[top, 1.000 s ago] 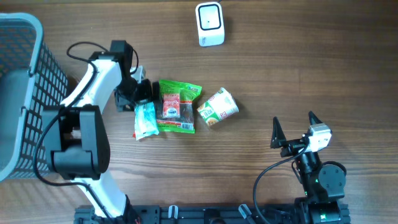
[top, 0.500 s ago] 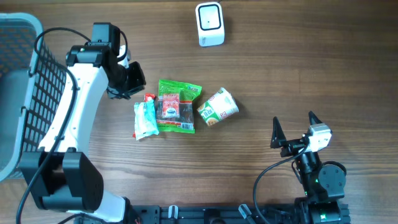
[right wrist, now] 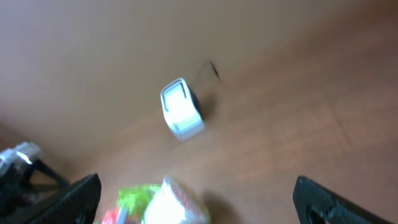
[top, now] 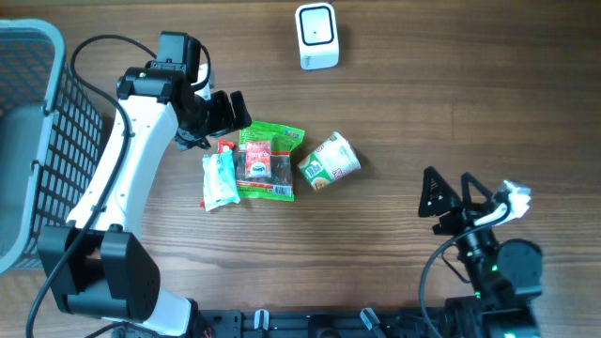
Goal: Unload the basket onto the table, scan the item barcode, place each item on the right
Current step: 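Reach the right gripper to the cup noodles and grasp it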
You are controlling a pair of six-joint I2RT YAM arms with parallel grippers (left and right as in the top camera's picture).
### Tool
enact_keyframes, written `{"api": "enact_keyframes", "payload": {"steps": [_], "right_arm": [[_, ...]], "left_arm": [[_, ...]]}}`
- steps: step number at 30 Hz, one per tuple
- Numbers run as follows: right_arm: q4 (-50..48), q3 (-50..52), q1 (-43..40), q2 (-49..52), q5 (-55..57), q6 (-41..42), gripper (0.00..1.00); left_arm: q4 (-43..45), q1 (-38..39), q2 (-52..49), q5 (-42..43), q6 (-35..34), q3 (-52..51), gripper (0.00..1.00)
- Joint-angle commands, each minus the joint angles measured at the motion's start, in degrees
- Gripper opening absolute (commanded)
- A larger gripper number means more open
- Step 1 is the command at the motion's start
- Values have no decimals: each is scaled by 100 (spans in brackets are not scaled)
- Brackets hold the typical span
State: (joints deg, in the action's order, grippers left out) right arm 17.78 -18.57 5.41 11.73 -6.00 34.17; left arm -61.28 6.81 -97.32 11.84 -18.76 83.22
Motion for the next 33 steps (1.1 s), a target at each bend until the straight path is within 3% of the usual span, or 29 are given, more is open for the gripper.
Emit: {"api": "enact_keyframes", "payload": {"steps": [1, 4, 6, 7, 10, 13, 19, 24, 33], "right_arm": [[1104, -1853, -20, 1449, -251, -761, 100], [2566, -3939, -17, 3464, -697, -857, 100], [2717, -4494, -17, 4194, -1338, -833, 100], [2677, -4736, -17, 4736, -2177, -608, 100], [2616, -4741, -9, 5578, -2959, 0, 100], [2861, -4708, 269, 6358, -2927, 437, 100], [2684, -4542, 1342, 7519, -1322, 1895, 100], [2050, -4542, 1825, 8389, -1182, 2315, 100], [1154, -4542, 1864, 9433, -1010, 2441, 99]], "left_arm": [[17, 22, 2, 33, 7, 24, 100], [13, 22, 2, 35, 7, 24, 100], [-57, 22, 2, 35, 7, 24, 100], [-92, 20, 2, 35, 7, 24, 100], [-92, 22, 2, 35, 7, 24, 100], [-90, 22, 2, 33, 9, 24, 100], [-92, 22, 2, 33, 7, 24, 100], [-92, 22, 2, 35, 7, 24, 100], [-94, 22, 2, 35, 7, 24, 100]]}}
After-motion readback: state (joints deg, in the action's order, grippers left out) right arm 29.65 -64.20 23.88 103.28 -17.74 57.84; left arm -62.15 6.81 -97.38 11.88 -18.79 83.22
